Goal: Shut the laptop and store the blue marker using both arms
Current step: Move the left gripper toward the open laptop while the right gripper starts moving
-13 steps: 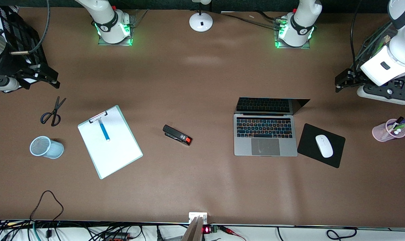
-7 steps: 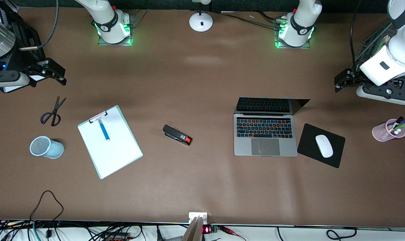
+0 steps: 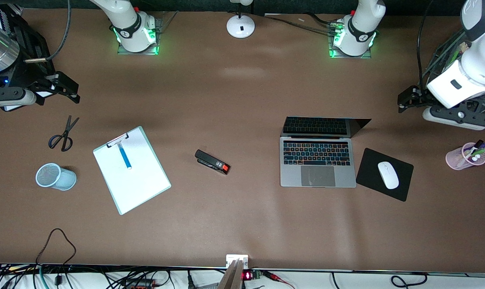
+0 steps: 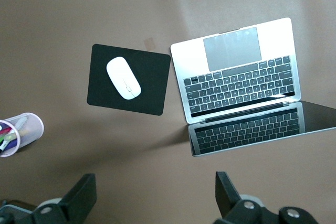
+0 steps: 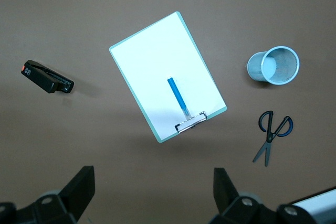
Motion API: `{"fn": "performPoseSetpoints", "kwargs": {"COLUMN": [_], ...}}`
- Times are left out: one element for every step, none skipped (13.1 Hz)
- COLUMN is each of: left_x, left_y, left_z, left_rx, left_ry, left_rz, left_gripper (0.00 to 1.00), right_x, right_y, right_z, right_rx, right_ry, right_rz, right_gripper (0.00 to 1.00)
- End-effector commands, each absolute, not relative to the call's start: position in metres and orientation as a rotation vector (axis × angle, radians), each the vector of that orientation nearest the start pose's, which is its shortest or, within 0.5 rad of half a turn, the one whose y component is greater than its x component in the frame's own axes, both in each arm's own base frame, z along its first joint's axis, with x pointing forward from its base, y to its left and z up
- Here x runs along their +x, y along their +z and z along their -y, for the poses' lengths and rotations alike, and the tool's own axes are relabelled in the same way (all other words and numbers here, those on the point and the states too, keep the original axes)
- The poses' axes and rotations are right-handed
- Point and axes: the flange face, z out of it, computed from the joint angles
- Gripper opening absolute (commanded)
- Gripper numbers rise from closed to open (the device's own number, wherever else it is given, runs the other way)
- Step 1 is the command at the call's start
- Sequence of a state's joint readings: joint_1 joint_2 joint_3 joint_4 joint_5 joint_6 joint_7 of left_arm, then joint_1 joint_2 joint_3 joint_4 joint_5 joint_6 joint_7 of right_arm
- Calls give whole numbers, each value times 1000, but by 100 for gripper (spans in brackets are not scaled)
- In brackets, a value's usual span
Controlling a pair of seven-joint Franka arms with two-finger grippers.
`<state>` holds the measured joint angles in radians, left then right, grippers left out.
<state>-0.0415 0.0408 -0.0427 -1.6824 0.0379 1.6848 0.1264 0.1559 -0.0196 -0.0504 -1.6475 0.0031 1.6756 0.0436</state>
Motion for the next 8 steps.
{"fn": "performPoseSetpoints", "kwargs": {"left_x": [579,579,577,574,573,571,566,565], "left_y": [559,556,545,541,541,539,538,536], "left_z": [44,43,40,41,45,45,47,49], "left_rx": [-3077,-3075,-3074,-3073,-3069,-3068,-3062,-3072], "left_ry": [82,94,169,233,243,278,330,345], "left_rz": [-324,-334,-323,-314,-328,-327,-332,-334], "left_gripper": [100,100,100,91,53,26,8,2], "right_x": [553,553,553,553,557,558,559,559], "right_y": [608,608,608,607,600,599,598,598], "right_z": [-56,-56,-56,-55,-55,-55,-55,-56], "right_rx": [-3136,-3137,-3137,-3137,-3139,-3138,-3138,-3138], "right_ry": [-77,-74,-72,-70,-51,-48,-46,-46], "right_rz": [80,80,80,77,75,75,75,82], "right_gripper": [100,100,100,100,100,100,100,100]}}
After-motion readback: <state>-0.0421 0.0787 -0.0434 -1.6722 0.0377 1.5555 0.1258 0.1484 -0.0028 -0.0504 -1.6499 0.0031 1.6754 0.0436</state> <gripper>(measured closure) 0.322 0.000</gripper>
